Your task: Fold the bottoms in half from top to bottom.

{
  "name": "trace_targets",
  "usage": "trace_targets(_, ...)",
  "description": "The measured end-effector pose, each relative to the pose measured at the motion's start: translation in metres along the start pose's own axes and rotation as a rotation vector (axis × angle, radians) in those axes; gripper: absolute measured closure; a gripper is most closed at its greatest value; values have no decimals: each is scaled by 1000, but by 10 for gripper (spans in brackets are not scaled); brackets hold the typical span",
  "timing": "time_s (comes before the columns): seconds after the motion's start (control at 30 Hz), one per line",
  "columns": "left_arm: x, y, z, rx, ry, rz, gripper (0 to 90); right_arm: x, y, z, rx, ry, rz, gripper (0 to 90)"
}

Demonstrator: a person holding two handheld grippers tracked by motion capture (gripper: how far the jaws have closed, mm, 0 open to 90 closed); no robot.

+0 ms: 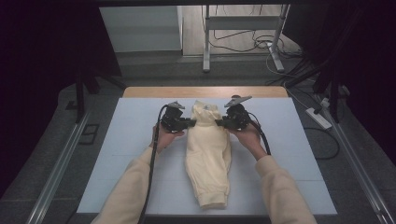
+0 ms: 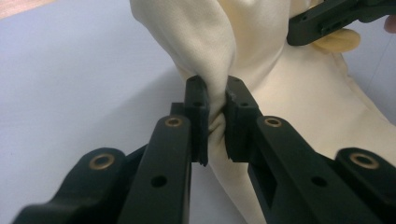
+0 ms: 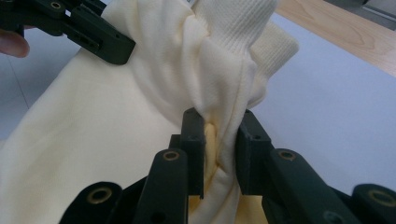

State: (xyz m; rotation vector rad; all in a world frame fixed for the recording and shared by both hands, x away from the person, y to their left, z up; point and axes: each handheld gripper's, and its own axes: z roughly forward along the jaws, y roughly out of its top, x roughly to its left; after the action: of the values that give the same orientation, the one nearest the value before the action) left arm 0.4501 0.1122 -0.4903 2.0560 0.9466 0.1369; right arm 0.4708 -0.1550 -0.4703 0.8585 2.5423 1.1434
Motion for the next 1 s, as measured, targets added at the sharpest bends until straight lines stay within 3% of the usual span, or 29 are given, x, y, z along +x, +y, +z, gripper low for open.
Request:
trace_targets(0.7, 2, 5, 0, 4, -1, 6, 815, -2, 1, 1, 1, -9, 11, 757)
trace_targets(0.83, 2, 19, -6, -19, 18, 11, 817, -4, 13, -5, -4, -35, -8, 760)
trace_targets(1.0, -2, 32, -14, -46, 32, 25, 819, -4, 28, -18, -50, -72, -21, 761)
